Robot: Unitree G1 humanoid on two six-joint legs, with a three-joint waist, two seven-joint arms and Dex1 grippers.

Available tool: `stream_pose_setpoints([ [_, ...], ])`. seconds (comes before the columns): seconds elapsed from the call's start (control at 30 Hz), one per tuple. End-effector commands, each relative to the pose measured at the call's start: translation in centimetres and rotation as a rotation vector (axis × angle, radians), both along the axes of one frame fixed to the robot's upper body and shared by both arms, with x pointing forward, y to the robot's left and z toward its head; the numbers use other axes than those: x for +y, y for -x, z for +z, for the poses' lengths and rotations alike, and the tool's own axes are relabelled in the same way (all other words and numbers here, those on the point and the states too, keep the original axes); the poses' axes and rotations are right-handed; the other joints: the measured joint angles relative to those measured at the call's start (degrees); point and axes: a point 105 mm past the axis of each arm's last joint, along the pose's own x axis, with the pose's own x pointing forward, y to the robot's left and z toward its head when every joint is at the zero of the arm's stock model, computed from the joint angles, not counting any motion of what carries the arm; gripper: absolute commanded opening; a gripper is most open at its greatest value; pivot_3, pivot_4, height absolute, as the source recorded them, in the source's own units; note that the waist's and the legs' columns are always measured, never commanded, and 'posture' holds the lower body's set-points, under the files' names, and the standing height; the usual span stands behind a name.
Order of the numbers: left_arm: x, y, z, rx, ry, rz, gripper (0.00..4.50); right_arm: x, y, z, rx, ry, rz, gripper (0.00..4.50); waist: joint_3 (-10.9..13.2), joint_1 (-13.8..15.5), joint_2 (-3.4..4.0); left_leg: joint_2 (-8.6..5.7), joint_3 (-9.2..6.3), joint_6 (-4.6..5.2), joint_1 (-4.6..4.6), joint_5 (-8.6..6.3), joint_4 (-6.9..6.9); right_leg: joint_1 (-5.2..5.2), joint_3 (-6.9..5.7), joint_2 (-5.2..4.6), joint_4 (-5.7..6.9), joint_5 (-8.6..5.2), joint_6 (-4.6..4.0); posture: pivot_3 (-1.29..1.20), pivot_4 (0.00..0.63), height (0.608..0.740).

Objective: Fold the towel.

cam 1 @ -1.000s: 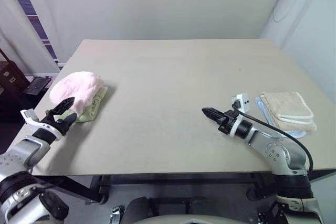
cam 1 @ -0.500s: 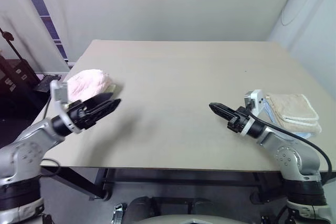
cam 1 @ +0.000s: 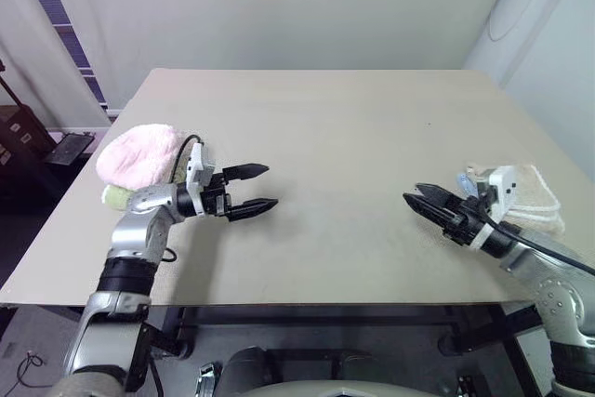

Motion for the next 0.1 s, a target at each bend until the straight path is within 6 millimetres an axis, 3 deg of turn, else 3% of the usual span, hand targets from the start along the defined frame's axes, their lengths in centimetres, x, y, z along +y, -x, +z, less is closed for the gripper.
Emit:
stream_pose_setpoints([
  [0.03,-0.33,-0.28,0.56,-0.049,-0.020,-0.039,4.50,0.35,1.20,1.70,-0.047,0.025,0.055,3.44,0.0,0.0,0.00,0.02,0.00,0.00,0.01,0.00,0.01,0.01,0.00,0.01,0.00,0.02,0.09,0.00,0.000,0.740],
  [0.1,-0.47,-0.41,0.48,-0.048,-0.029,-0.052,4.50,0.40,1.63,1.36,-0.028,0.041,0.069,4.23,0.0,0.0,-0.01,0.07,-0.02,0.00,0.01,-0.01,0.05,0.02,-0.04,0.05,0.01,0.09,0.24,0.00,0.000,0.740],
])
